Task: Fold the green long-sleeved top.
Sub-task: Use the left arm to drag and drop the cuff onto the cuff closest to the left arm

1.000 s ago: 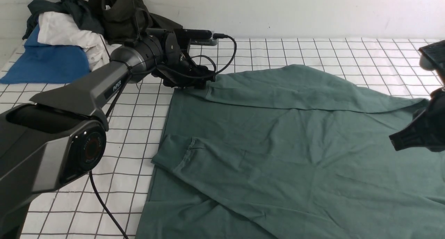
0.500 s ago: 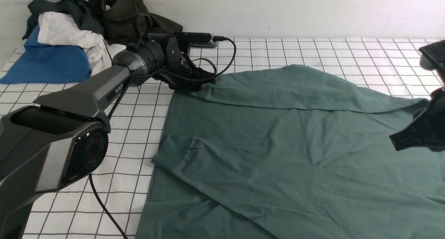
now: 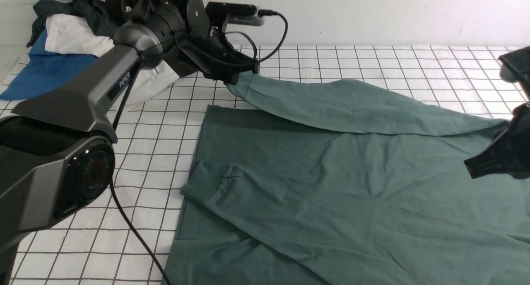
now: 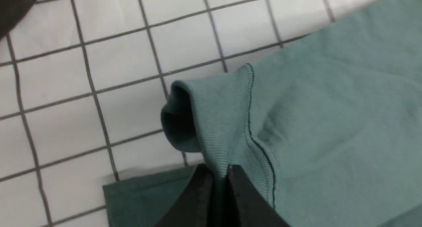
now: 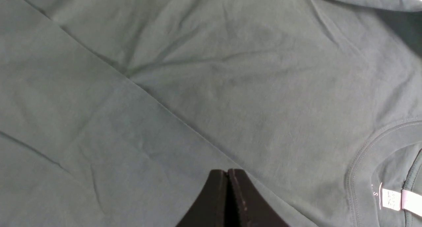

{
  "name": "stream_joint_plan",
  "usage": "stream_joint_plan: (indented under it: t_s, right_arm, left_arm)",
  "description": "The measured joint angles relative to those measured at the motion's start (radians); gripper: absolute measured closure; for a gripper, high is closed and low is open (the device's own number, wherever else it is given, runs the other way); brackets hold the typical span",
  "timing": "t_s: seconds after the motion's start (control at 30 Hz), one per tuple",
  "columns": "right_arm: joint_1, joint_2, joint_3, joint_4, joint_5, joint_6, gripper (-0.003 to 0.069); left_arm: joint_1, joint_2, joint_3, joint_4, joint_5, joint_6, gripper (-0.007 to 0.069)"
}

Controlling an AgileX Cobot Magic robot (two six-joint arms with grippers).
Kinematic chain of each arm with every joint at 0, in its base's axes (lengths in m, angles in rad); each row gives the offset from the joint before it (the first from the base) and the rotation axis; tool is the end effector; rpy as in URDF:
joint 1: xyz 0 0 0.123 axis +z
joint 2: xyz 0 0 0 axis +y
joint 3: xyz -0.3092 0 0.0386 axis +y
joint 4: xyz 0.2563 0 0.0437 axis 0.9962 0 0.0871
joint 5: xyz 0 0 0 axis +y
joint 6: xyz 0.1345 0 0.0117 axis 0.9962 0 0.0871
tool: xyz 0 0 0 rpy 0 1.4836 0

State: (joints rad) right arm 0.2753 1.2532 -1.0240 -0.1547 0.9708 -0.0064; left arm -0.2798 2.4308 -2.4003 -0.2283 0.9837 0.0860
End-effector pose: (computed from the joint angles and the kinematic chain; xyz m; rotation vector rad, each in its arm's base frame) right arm 0.2544 0.0540 0.2933 -0.4504 2.6287 -0.1126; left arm 0.5676 -0.1896 0.2262 0.3767 2.4717 -0.3707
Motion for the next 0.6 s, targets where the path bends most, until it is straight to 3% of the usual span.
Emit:
stream_joint_plan:
  t_s: [0.23, 0.4, 0.6]
  right_arm:
    - [0.000, -0.020, 0.000, 0.016, 0.021, 0.000, 0.0673]
    - [0.000, -0.102, 0.000, 0.068, 0.066, -0.004, 0.0673]
    - [0.000, -0.225, 0.000, 0.145, 0.153, -0.061, 0.0673]
  left_arm:
    - [0.000, -0.122, -0.011, -0.128, 0.238, 0.119, 0.0609]
    - [0.000, -0.210, 0.028, -0.129, 0.255, 0.124, 0.0609]
    - [0.000, -0.383, 0.298, -0.120, 0.254, 0.128, 0.0609]
